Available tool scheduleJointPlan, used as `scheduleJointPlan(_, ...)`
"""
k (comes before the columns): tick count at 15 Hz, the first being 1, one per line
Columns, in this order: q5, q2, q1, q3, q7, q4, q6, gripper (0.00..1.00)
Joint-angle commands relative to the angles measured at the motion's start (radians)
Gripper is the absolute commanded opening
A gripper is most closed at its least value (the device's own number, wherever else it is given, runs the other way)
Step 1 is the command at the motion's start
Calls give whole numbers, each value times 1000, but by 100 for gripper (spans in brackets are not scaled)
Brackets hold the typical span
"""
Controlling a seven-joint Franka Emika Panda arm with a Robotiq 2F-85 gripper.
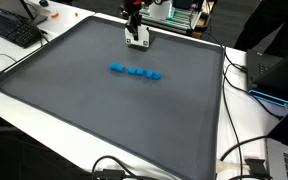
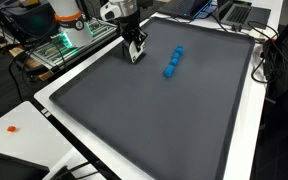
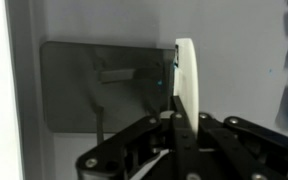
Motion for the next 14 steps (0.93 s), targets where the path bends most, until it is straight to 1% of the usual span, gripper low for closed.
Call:
scheduleJointPlan(1,-24,-7,-4,-3,25,-12,-2,1)
scheduleJointPlan(3,4,-3,1,-2,6,-11,13,1)
scheduleJointPlan(9,0,18,0,-3,7,-8,20,1)
scheduleJointPlan(14,12,33,6,0,-4,-8,50,1)
